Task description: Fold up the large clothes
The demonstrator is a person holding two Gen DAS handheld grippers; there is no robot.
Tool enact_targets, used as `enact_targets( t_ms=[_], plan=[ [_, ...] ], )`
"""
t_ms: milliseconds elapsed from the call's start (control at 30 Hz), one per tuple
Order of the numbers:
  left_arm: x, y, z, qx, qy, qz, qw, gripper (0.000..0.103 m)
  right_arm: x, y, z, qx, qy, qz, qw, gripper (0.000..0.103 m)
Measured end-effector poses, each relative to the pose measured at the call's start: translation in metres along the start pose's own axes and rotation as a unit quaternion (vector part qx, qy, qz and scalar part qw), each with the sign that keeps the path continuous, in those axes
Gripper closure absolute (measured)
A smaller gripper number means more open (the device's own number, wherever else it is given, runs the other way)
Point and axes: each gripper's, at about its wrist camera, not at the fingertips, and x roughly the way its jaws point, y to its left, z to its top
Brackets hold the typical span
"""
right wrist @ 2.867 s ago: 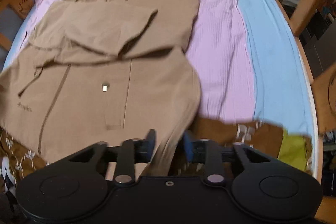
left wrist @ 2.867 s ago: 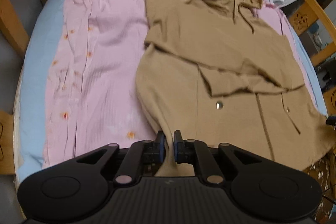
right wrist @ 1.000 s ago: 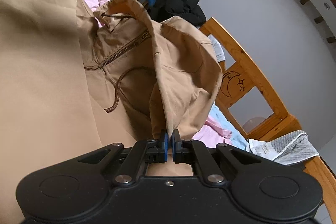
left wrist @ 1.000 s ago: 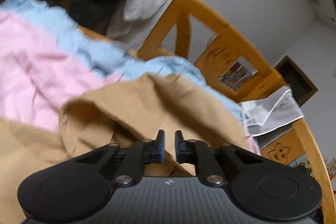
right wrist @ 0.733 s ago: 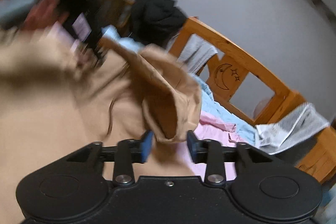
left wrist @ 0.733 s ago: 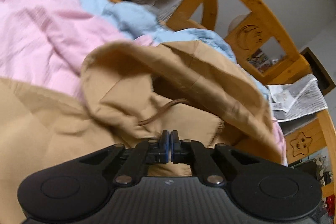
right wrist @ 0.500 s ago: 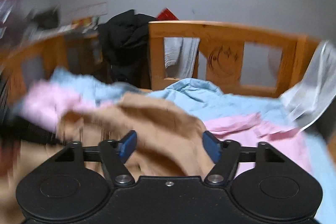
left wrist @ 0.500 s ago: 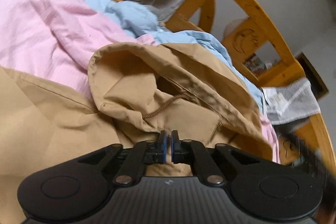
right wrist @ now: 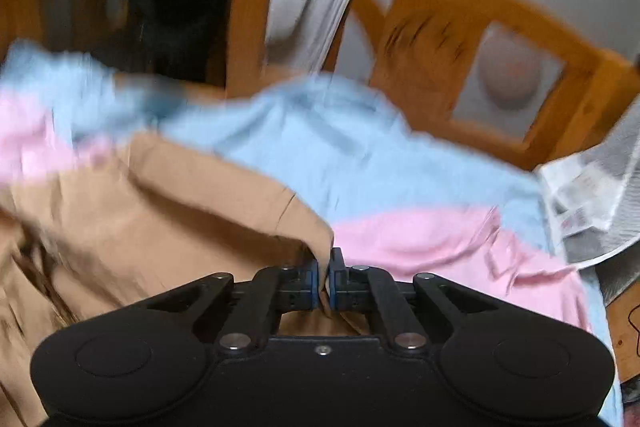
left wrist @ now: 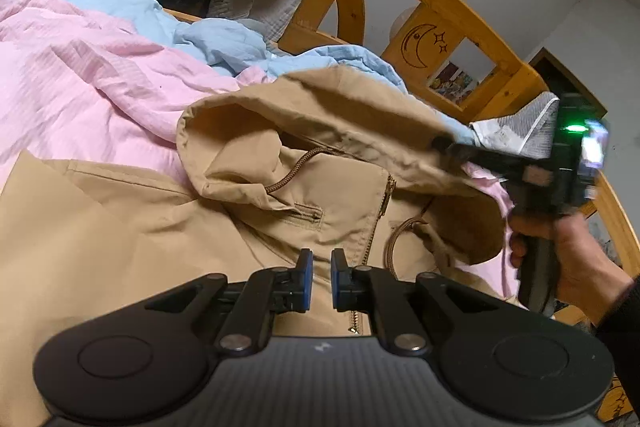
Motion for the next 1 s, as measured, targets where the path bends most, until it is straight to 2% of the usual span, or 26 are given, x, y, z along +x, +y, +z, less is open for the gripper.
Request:
enact_targets(
  t_ms=[100,167,233,333,467,533,567,667,700,733,767,833,867,900,933,1000],
  plan=[
    [0.0,0.0,-0.002,-0.005,0.004,-0.003,1.0,0.095,-0.049,0.004,-0.006,-0.025,-0.094,-0.001,0.995,0.1],
    [-0.008,0.001,-0.004,-0.004,0.004,-0.016,0.9999,0.095,-0.091,0.013,-0.021,-0.089,-0.166,-0.006,0.982,0.1],
    [-0.026,0.001,-0.009,0.009,-0.002,-0.033,0.9994,0.095,-0.131,0.022,-0.044,-0.145,-0.216,-0.006,0.966,0.1],
    [-0.056,0.002,-0.019,0.035,-0.001,-0.059,0.9976,0.095,-0.178,0.038,-0.091,-0.249,-0.276,-0.035,0.928,0.1],
    [-0.095,0.008,-0.031,0.05,0.006,-0.095,0.9942,0.094,-0.22,0.055,-0.16,-0.366,-0.327,-0.05,0.87,0.1],
    [-0.111,0.017,-0.036,0.032,0.017,-0.11,0.9933,0.08,-0.237,0.061,-0.189,-0.411,-0.341,-0.048,0.844,0.1],
    [-0.118,0.022,-0.038,0.021,0.021,-0.111,0.9933,0.077,-0.245,0.063,-0.204,-0.435,-0.347,-0.042,0.83,0.1],
    [-0.139,0.032,-0.043,0.012,0.027,-0.114,0.993,0.072,-0.265,0.066,-0.239,-0.491,-0.349,-0.019,0.798,0.1],
    [-0.146,0.036,-0.045,0.01,0.028,-0.114,0.993,0.067,-0.27,0.067,-0.25,-0.509,-0.347,-0.013,0.788,0.1],
    [-0.151,0.04,-0.046,0.005,0.029,-0.112,0.9932,0.063,-0.276,0.068,-0.26,-0.52,-0.335,0.001,0.785,0.1],
    [-0.155,0.044,-0.047,0.0,0.031,-0.109,0.9936,0.062,-0.282,0.068,-0.268,-0.523,-0.32,0.015,0.79,0.099],
    [-0.158,0.05,-0.047,-0.009,0.035,-0.098,0.9945,0.06,-0.293,0.067,-0.28,-0.526,-0.289,0.034,0.799,0.083],
    [-0.157,0.053,-0.046,-0.012,0.035,-0.083,0.9959,0.06,-0.3,0.065,-0.282,-0.517,-0.266,0.045,0.812,0.08],
    [-0.156,0.057,-0.044,-0.019,0.034,-0.07,0.9968,0.06,-0.305,0.059,-0.282,-0.499,-0.245,0.06,0.829,0.073],
    [-0.154,0.062,-0.042,-0.03,0.035,-0.066,0.9968,0.06,-0.315,0.056,-0.279,-0.47,-0.219,0.072,0.852,0.062],
    [-0.146,0.071,-0.037,-0.052,0.037,-0.052,0.9966,0.057,-0.328,0.044,-0.262,-0.398,-0.176,0.087,0.896,0.052]
  ],
)
